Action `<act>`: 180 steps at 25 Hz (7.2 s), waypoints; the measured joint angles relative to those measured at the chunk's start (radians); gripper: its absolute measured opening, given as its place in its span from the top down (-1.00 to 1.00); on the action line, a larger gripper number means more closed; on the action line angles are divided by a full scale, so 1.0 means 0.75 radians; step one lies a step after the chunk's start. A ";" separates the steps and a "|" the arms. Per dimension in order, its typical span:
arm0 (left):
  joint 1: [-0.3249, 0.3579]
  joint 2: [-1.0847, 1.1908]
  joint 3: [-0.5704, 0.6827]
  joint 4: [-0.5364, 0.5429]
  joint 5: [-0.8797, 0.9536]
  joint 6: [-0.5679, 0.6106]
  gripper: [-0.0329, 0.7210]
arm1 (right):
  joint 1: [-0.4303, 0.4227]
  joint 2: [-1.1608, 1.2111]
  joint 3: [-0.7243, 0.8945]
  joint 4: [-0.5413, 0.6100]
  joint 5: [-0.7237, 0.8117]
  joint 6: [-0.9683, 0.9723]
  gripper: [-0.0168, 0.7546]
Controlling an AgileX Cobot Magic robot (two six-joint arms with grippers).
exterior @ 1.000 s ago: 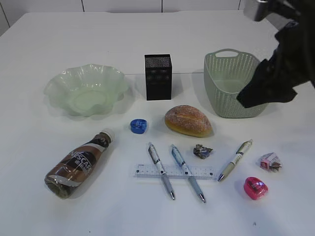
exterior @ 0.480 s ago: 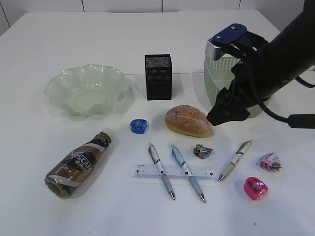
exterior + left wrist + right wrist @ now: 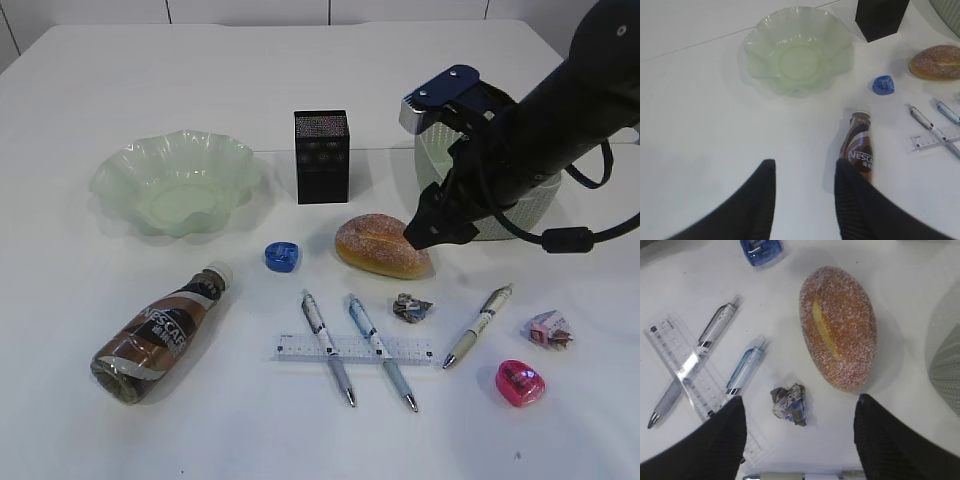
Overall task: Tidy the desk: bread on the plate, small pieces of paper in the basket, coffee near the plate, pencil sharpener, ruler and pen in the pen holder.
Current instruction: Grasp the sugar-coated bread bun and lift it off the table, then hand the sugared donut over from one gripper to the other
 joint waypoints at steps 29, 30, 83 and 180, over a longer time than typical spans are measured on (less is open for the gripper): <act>0.000 0.001 0.000 -0.025 0.024 0.000 0.18 | 0.000 0.394 -0.194 -0.038 -0.178 -0.061 -0.41; 0.000 0.001 0.000 -0.022 0.024 0.000 0.18 | 0.000 0.410 -0.197 -0.038 -0.175 -0.061 -0.41; 0.000 0.001 0.000 0.017 0.004 -0.034 0.18 | 0.001 0.182 -0.259 0.072 0.065 -0.097 0.53; -0.008 0.055 -0.096 -1.544 0.129 1.635 -0.39 | 0.387 -0.662 -0.397 0.371 0.762 -0.008 0.55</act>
